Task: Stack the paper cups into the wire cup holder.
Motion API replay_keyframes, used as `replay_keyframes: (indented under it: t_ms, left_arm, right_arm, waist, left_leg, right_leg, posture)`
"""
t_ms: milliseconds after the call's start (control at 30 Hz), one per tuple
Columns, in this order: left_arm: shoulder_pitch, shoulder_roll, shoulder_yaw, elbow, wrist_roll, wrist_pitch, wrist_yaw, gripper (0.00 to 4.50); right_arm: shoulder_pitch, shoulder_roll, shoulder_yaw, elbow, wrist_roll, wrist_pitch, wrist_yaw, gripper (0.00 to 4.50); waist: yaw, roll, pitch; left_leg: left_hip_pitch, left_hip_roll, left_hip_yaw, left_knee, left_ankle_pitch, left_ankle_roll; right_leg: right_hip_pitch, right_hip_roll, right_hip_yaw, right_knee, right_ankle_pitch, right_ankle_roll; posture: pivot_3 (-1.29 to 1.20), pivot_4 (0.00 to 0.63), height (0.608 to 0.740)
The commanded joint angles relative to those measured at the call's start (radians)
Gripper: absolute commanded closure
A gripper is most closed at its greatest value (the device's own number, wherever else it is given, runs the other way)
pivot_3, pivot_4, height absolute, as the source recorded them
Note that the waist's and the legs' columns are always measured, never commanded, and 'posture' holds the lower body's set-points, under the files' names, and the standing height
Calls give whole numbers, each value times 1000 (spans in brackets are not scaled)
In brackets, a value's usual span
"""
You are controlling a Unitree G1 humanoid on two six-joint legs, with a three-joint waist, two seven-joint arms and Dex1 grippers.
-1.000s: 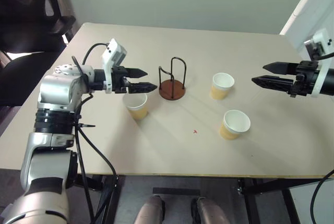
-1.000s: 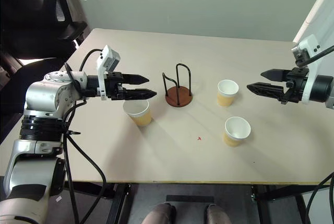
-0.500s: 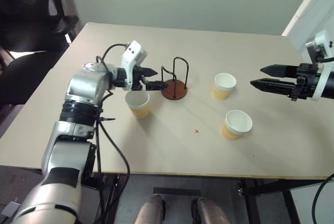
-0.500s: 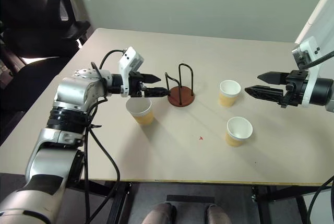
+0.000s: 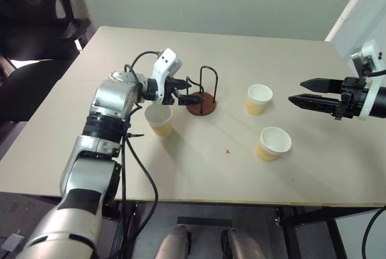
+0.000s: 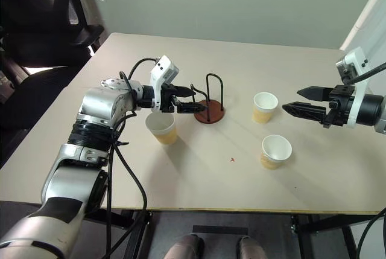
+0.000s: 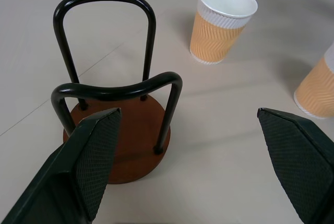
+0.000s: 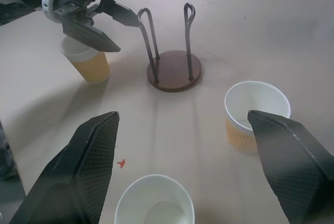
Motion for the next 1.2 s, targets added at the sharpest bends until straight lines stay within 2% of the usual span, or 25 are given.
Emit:
replay_keyframes:
  t_ms: [33, 467, 833, 933, 1200]
  left_arm:
    - [-9, -21, 1, -20, 16, -14, 35, 0]
    - [-55, -136, 7, 153, 92, -135, 154, 0]
    - [-92, -188, 23, 253, 104, -196, 170, 0]
    - [-98, -201, 28, 276, 109, -218, 186, 593]
    - [-116, -229, 39, 326, 106, -265, 198, 3427]
  right_arm:
    - [-6, -16, -46, -19, 12, -15, -1, 420]
    - [24, -24, -41, -87, 66, 2, 43, 420]
    - [48, -38, -44, -127, 84, -6, 46, 420]
    - [53, -40, -47, -126, 85, -5, 43, 362]
    - [61, -40, -54, -125, 86, -3, 35, 362]
  waist:
    - [0, 0, 0]
    - [2, 0, 0]
    - [3, 0, 0]
    - [4, 0, 0]
    - [4, 0, 0]
  left_leg:
    - [0, 0, 0, 0, 0, 0]
    - [0, 0, 0, 0, 0, 0]
    - [0, -1, 1, 1, 0, 0]
    - [0, -1, 1, 1, 0, 0]
    - [0, -2, 1, 1, 0, 0]
  right_leg:
    - [0, 0, 0, 0, 0, 0]
    - [0, 0, 0, 0, 0, 1]
    - [1, 0, 1, 0, 0, 3]
    - [1, 0, 1, 0, 0, 3]
    - [1, 0, 2, 0, 0, 3]
  posture:
    - [0, 150, 740]
    - [0, 150, 740]
    - [0, 150, 740]
    - [0, 150, 740]
    - [0, 150, 740]
